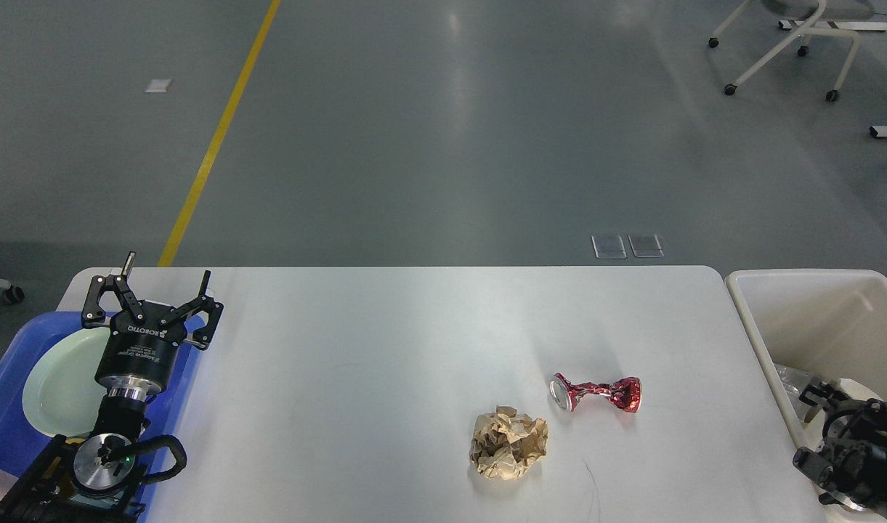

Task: Tidy desktop
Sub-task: 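Release the cup in the bin and lower the right gripper, then raise the right gripper out of the bin toward the paper wad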

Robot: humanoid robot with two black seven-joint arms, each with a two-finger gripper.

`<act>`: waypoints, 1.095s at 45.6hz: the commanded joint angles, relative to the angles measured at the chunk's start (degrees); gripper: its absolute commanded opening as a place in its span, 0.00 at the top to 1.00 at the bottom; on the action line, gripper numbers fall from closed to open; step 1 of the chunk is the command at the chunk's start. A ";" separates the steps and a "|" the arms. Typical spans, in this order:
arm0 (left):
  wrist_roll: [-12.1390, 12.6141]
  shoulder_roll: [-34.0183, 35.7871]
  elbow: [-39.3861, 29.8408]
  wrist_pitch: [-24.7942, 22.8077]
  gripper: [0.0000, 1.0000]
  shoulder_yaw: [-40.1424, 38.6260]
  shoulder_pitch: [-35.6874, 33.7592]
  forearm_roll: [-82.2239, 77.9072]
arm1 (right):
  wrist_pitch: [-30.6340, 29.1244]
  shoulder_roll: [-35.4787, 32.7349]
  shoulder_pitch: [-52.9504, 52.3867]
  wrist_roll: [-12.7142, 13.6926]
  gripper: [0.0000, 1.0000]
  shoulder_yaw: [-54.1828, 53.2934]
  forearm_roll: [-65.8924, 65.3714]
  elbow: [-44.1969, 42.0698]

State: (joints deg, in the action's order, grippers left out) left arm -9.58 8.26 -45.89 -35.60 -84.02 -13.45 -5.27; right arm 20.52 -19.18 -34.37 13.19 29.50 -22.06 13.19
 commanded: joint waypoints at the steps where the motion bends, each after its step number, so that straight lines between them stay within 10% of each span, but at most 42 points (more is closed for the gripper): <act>1: 0.00 0.00 0.01 0.00 0.04 0.00 0.00 0.00 | -0.65 -0.33 0.09 -0.01 0.00 -0.06 0.00 1.23; 21: 0.00 0.00 -0.07 0.00 0.04 0.00 0.00 0.00 | -1.09 -1.21 -2.45 0.61 0.00 0.29 -0.88 3.68; 38: 0.09 0.00 -0.07 0.00 0.04 0.00 0.00 0.00 | -2.23 -14.74 -17.21 0.61 0.00 1.52 -0.62 25.30; 50: 0.09 0.00 -0.07 0.00 0.04 0.00 -0.09 0.00 | -23.92 -17.65 -33.99 0.61 0.00 10.13 -0.18 32.34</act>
State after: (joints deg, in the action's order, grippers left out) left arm -9.49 8.26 -45.94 -35.60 -84.02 -13.50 -5.27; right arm 6.83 -37.02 -60.95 13.80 34.25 -22.29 44.41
